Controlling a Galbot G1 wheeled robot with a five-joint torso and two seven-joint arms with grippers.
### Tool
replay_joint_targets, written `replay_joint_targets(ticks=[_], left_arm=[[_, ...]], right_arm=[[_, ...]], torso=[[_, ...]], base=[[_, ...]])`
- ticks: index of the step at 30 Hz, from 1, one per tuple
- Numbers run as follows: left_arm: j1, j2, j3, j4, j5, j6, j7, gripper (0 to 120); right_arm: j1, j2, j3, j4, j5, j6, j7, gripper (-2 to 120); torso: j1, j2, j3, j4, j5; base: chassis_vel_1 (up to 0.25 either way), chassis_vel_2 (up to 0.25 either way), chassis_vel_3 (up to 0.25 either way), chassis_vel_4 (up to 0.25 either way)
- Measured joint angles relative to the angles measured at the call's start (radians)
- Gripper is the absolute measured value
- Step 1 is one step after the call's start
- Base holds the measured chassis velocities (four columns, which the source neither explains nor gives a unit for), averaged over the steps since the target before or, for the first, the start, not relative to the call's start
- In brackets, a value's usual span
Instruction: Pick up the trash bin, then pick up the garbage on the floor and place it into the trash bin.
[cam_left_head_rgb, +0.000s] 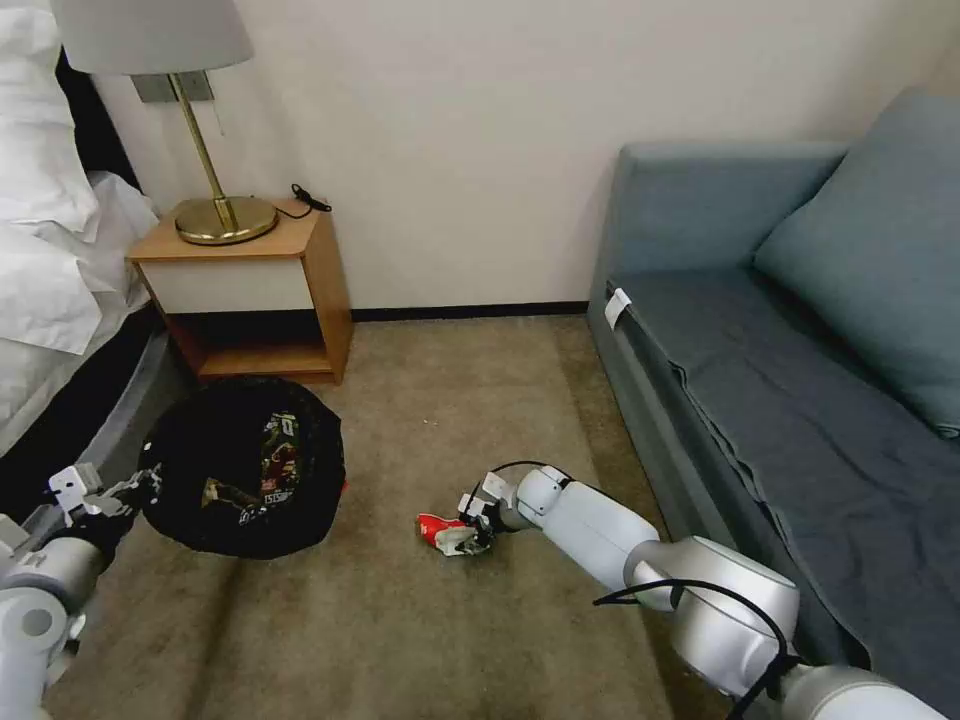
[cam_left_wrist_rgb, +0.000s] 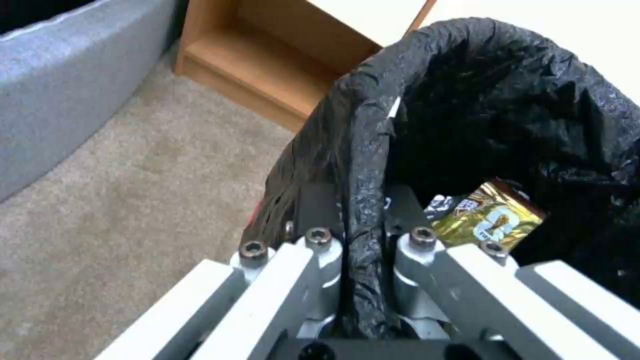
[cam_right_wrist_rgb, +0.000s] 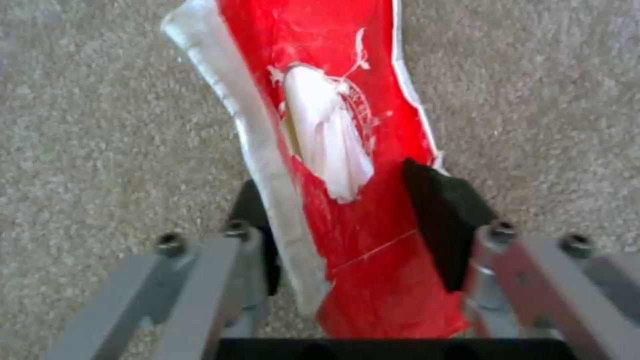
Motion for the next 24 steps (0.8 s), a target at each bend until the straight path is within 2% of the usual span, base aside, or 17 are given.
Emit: replay_joint_targets(ticks=[3,5,9,13,16,18,20,21,24], left_arm=[[0.000,-0.001,-0.002,-0.005,-0.003,0.000,0.000,4],[-0.001,-0.001,-0.002,-0.005,-0.003,0.001,0.000,4],[-0.006,-0.003,0.004,-0.014,-0.012,0.011,-0.008,4],[-0.009,0.002,0.007,-0.016,-0.014,0.015,-0.011,4],[-0.012,0.005,0.018,-0.014,-0.008,0.017,-0.013,4],[-0.012,0.005,0.022,-0.013,-0.007,0.017,-0.013,4],[-0.014,0.004,0.040,0.000,0.007,0.017,-0.012,4],[-0.014,0.004,0.040,0.000,0.007,0.017,-0.012,4],[-0.020,-0.004,0.057,0.004,0.025,0.017,-0.012,4]], right_arm=[[-0.004,-0.005,0.011,0.015,0.003,0.000,0.011,26],[-0.004,-0.008,0.018,0.023,0.005,0.000,0.017,22],[0.001,-0.039,0.093,0.082,-0.025,0.026,0.068,3],[0.011,-0.071,0.143,0.145,-0.022,0.027,0.108,0],[0.026,-0.118,0.212,0.256,-0.005,0.018,0.157,0],[0.029,-0.125,0.223,0.278,-0.002,0.016,0.167,0],[0.043,-0.160,0.260,0.384,0.024,0.002,0.217,0],[0.043,-0.160,0.260,0.384,0.024,0.002,0.217,0],[0.060,-0.193,0.296,0.524,0.127,-0.019,0.268,0]], torso=[[0.000,0.000,0.000,0.0000,0.0001],[0.000,0.000,0.000,0.0000,0.0001],[0.000,0.000,0.000,0.0001,0.0001],[0.000,0.000,0.000,0.0000,0.0001],[0.000,0.000,0.000,-0.0001,0.0002],[0.000,0.000,0.000,-0.0001,0.0002],[0.000,0.000,0.000,-0.0001,0.0000],[0.000,0.000,0.000,-0.0001,0.0000],[0.000,0.000,0.000,0.0002,0.0001]], base=[[0.000,0.000,0.000,0.000],[0.000,0.000,0.000,0.000],[0.000,0.000,0.000,0.000],[0.000,0.000,0.000,0.000],[0.000,0.000,0.000,0.000],[0.000,0.000,0.000,0.000],[0.000,0.000,0.000,0.000],[0.000,0.000,0.000,0.000],[0.000,0.000,0.000,0.000]])
